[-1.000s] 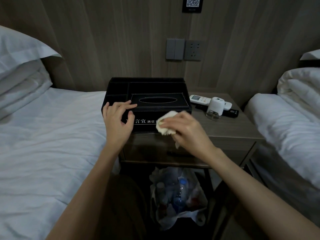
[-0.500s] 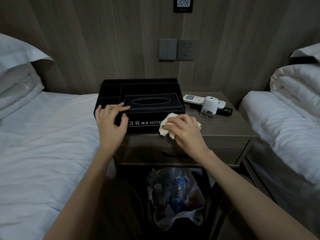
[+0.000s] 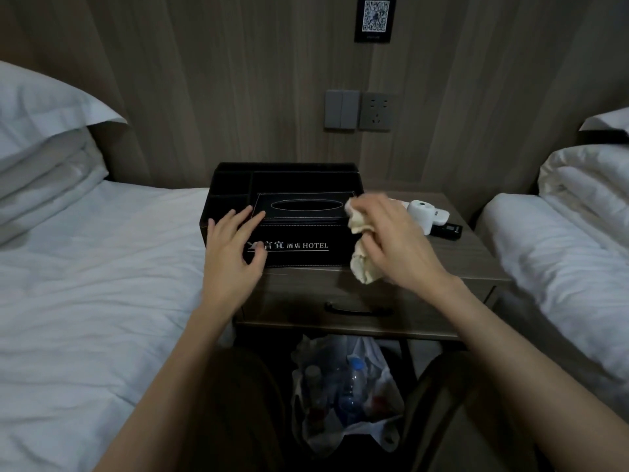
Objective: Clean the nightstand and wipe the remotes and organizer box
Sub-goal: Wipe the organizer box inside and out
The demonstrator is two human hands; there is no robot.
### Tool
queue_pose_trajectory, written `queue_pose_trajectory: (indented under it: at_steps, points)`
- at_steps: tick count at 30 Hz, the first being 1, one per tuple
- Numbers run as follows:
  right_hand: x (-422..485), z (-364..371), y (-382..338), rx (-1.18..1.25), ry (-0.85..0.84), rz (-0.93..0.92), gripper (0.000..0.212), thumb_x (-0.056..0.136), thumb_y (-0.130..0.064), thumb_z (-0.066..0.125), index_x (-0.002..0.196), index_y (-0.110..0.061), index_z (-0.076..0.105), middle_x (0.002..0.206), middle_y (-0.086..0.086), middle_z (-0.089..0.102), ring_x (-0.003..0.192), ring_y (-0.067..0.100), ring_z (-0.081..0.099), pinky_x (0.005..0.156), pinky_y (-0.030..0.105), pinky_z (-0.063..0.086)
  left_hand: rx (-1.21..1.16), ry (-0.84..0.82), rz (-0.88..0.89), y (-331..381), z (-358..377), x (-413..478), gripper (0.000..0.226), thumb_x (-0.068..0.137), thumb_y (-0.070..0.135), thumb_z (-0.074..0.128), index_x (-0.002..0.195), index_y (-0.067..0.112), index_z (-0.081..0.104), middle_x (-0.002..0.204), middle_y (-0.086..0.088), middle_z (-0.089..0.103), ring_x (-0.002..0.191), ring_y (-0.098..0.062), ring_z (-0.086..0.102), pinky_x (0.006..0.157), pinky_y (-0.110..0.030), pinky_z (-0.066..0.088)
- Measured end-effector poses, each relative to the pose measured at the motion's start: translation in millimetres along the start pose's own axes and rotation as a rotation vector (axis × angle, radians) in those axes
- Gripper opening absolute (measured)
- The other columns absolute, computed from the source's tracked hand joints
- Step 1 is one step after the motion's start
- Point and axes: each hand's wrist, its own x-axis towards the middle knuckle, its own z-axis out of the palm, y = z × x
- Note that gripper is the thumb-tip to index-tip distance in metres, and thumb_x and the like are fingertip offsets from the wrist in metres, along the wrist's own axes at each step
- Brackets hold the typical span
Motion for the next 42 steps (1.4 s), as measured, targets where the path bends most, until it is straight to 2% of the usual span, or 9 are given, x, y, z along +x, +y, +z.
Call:
queue_pose_trajectory:
  at_steps: [3,6,11,14,19,29,33,37,42]
  points:
    - [21.0,-4.9,16.1,-0.042,-0.079,0.152,0.057,0.085,-0.01,0.05,0.14,-0.02,0.038,0.141,-0.001,0.044,0.113,0.024,0.052,0.083,0.032,0.041,-0.112,0.113,-0.078,24.8,-3.3,-17.4,0.048,0.089,0.006,0.057,0.136,0.016,0.054,0.143,-0.002,0.047,0.136,-0.023,0.036,0.115,-0.016,0.015]
    - [30.1,1.4,33.8,-0.018,-0.288,0.197,0.065,0.087,-0.01,0.05,0.147,-0.029,0.03,0.154,-0.003,0.028,0.123,0.024,0.05,0.084,0.038,0.049,-0.156,0.094,-0.201,52.5,-2.0,-28.9,0.059,0.089,0.005,0.058,0.142,0.025,0.045,0.155,-0.003,0.029,0.145,-0.026,0.018,0.106,-0.001,0.002]
    - [26.7,12.1,41.0,0.053,-0.426,0.202,0.064,0.093,-0.008,0.044,0.15,-0.031,0.028,0.161,-0.012,0.009,0.105,0.018,0.06,0.086,0.036,0.05,-0.385,-0.296,-0.481,68.7,16.5,-36.6,0.09,0.093,0.023,0.06,0.15,0.04,-0.008,0.16,-0.005,-0.021,0.147,-0.026,-0.018,0.119,-0.043,0.001]
    - [23.4,10.5,36.5,0.038,-0.434,0.2,0.063,0.094,-0.009,0.043,0.151,-0.029,0.024,0.16,-0.01,0.015,0.094,0.013,0.059,0.093,0.039,0.048,-0.425,-0.313,-0.486,67.9,23.7,-34.2,0.095,0.093,0.029,0.061,0.149,0.041,-0.015,0.158,-0.009,-0.027,0.146,-0.022,-0.021,0.12,-0.044,0.004]
    - [14.4,5.7,27.9,-0.021,-0.424,0.117,0.065,0.094,-0.005,0.041,0.152,-0.027,0.022,0.159,-0.007,0.02,0.126,0.019,0.049,0.095,0.031,0.047,-0.522,-0.233,-0.509,64.1,23.9,-23.6,0.089,0.095,0.032,0.057,0.15,0.04,-0.012,0.159,-0.017,-0.02,0.145,-0.02,-0.023,0.118,-0.037,0.002]
    - [-2.8,12.4,-25.5,0.066,-0.298,-0.09,0.05,0.1,-0.019,0.047,0.149,-0.023,0.035,0.145,-0.004,0.038,0.096,0.016,0.063,0.085,0.035,0.053,-0.592,-0.164,-0.647,29.6,19.3,29.5,0.068,0.088,0.066,0.041,0.149,0.042,0.023,0.16,-0.003,0.022,0.147,-0.018,0.022,0.12,-0.043,0.018]
    - [7.9,26.9,-42.7,0.115,-0.304,-0.084,0.053,0.1,-0.021,0.049,0.15,-0.021,0.032,0.151,-0.003,0.033,0.105,0.011,0.06,0.093,0.029,0.051,-0.648,-0.242,-0.623,8.7,15.4,51.7,0.059,0.097,0.034,0.053,0.15,0.031,0.029,0.141,0.001,0.05,0.12,-0.012,0.052,0.104,-0.029,0.042]
    - [6.8,29.1,-43.1,0.304,-0.323,-0.079,0.055,0.096,-0.023,0.057,0.147,-0.025,0.036,0.156,-0.01,0.024,0.132,-0.001,0.034,0.105,0.006,0.029,-0.674,-0.338,-0.62,2.9,11.5,63.6,0.058,0.097,0.021,0.051,0.151,0.026,0.029,0.138,-0.003,0.052,0.113,-0.012,0.053,0.092,-0.021,0.041]
    - [2.4,20.0,-30.0,0.248,0.182,-0.001,0.048,0.074,-0.022,0.08,0.104,-0.002,0.05,0.127,0.013,0.044,0.106,0.0,0.04,0.087,0.015,0.043,-0.485,-0.326,-0.487,19.1,11.1,42.1,0.05,0.079,0.052,0.06,0.128,0.046,0.052,0.15,-0.016,0.037,0.138,-0.029,0.037,0.111,-0.04,0.035]
